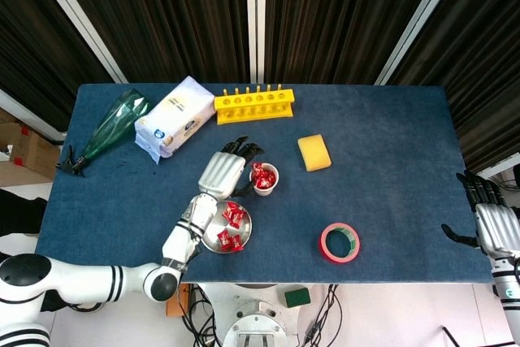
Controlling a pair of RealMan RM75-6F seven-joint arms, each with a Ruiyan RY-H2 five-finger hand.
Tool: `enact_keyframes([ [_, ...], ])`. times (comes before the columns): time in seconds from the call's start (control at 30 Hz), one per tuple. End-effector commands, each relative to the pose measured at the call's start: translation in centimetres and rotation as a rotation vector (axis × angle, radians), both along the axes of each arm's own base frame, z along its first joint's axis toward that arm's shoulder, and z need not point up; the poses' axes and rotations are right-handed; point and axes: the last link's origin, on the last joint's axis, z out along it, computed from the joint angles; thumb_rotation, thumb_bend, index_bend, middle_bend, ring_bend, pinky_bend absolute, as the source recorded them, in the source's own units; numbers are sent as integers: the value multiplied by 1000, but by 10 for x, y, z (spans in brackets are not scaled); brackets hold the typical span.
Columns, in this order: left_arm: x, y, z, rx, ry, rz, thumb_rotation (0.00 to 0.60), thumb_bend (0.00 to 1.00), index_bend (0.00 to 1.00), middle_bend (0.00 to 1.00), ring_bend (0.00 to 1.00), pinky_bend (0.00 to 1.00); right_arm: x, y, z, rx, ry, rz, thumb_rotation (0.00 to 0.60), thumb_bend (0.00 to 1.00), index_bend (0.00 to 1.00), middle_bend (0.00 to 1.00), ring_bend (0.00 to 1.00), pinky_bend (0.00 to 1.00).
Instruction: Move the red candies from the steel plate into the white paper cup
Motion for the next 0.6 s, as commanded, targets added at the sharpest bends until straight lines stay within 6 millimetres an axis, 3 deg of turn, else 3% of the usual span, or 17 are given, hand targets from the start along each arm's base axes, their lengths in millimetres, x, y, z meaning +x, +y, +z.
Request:
enact_keyframes([
  [0.03, -18, -15, 14, 10, 39, 5, 600, 288, 241, 183, 64, 170, 0, 0, -1, 2, 2, 0, 600, 203, 0, 0, 0, 0],
  [0.3, -72, -54, 28, -87, 88, 83, 600, 268, 351, 184, 64, 170, 1, 0, -3, 8, 7, -2, 600, 204, 0, 0, 0, 0],
  [0.6, -96, -90, 26, -259, 140, 36, 600, 266, 376, 176, 63, 170, 1, 1, -2, 1, 7, -2, 600, 204, 0, 0, 0, 0],
])
